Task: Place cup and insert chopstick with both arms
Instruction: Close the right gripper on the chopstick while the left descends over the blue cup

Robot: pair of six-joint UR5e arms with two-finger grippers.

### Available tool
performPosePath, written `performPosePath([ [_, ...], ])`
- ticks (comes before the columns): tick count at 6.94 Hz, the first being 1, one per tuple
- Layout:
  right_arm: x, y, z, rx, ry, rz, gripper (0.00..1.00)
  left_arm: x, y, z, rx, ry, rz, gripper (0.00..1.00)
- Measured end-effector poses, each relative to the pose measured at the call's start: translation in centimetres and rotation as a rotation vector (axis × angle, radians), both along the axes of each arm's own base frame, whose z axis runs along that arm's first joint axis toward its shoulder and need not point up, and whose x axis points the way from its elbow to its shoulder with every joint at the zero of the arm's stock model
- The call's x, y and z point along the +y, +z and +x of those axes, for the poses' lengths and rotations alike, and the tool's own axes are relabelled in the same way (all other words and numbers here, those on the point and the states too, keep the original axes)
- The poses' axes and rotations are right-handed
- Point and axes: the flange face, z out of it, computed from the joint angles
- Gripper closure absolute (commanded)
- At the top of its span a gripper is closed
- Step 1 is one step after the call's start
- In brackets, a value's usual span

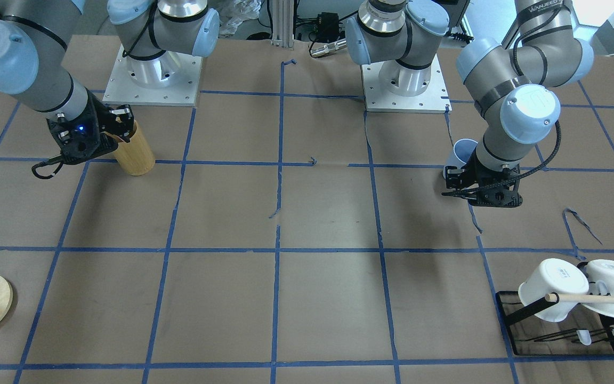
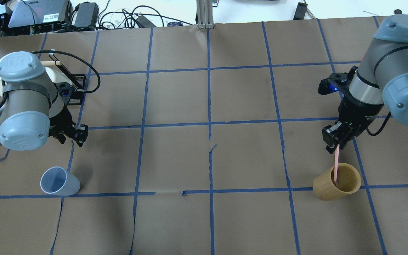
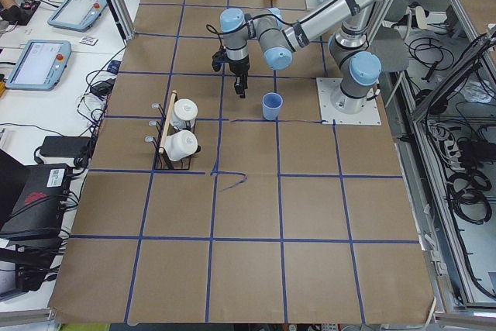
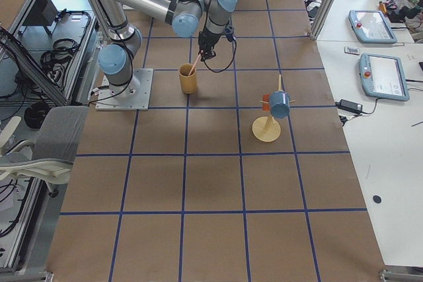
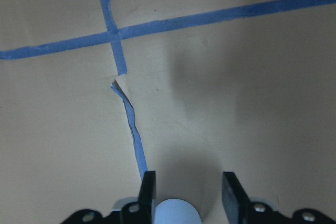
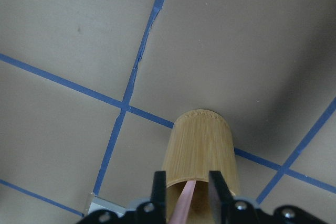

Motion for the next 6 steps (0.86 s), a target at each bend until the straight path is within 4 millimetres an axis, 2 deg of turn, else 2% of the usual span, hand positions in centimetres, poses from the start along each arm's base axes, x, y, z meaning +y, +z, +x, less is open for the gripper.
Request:
performPosePath([
  [2, 0.3, -0.4, 0.0, -0.003, -0.001, 0.017, 0.62, 0.4, 0.9, -0.1, -0.019, 0.105, -0.015, 0.41],
  [4, 0.8, -0.7, 0.1, -0.012, -0.002, 0.052, 0.66, 1.2, 1.4, 0.0, -0.057, 0.175, 0.009, 0.45],
  [5, 0.9, -0.7, 0.1, -0.012, 0.0, 0.056, 0.69, 1.6, 1.1, 0.1, -0.066, 0.203, 0.023, 0.51],
  [6, 0.8, -0.7, 0.1, -0.011, 0.004, 0.054, 0.79, 2.0, 0.5, 0.3, -0.065, 0.221, 0.04, 0.71],
])
